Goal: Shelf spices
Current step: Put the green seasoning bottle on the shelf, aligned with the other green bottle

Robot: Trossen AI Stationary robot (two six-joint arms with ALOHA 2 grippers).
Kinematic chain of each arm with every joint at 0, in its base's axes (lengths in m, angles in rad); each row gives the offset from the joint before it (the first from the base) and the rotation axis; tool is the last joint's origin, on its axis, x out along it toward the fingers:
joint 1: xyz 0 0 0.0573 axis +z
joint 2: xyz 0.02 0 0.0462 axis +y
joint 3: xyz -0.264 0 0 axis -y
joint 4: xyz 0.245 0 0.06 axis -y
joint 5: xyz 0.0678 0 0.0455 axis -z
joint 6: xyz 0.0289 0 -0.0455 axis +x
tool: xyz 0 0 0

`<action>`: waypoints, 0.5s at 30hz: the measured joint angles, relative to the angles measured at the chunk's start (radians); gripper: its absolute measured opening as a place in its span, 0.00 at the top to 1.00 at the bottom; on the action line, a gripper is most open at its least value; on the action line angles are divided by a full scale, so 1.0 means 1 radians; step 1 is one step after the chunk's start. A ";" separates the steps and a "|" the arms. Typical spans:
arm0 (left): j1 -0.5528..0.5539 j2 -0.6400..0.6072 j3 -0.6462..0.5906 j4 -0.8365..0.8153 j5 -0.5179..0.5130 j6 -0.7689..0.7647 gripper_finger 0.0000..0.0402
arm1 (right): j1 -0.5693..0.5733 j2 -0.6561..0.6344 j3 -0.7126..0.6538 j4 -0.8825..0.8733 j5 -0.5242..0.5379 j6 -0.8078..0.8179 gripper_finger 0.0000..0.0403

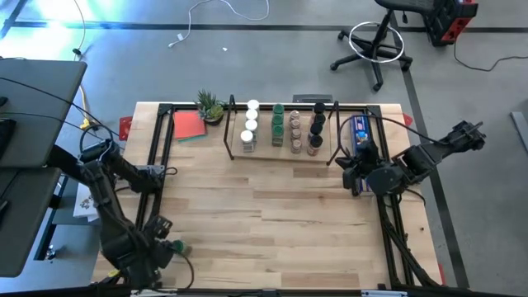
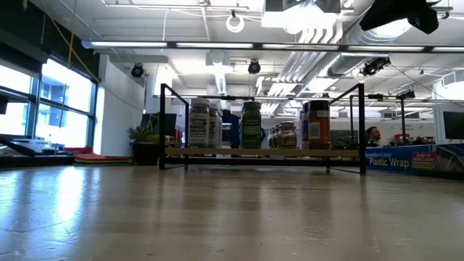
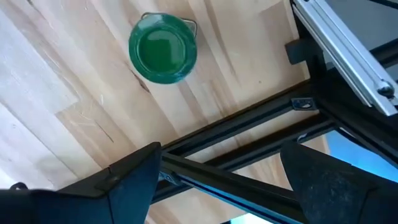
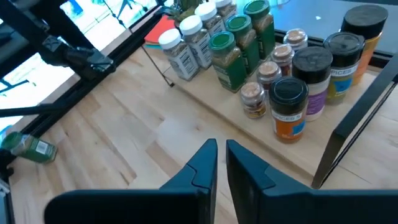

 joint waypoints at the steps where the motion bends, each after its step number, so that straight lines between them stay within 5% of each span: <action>1: -0.013 0.000 0.000 0.000 -0.012 -0.012 0.19 | -0.006 0.000 0.000 0.003 0.000 0.000 0.93; 15: -0.048 -0.026 -0.210 0.214 -0.101 -0.023 0.19 | -0.033 0.083 0.000 0.148 -0.047 0.000 0.93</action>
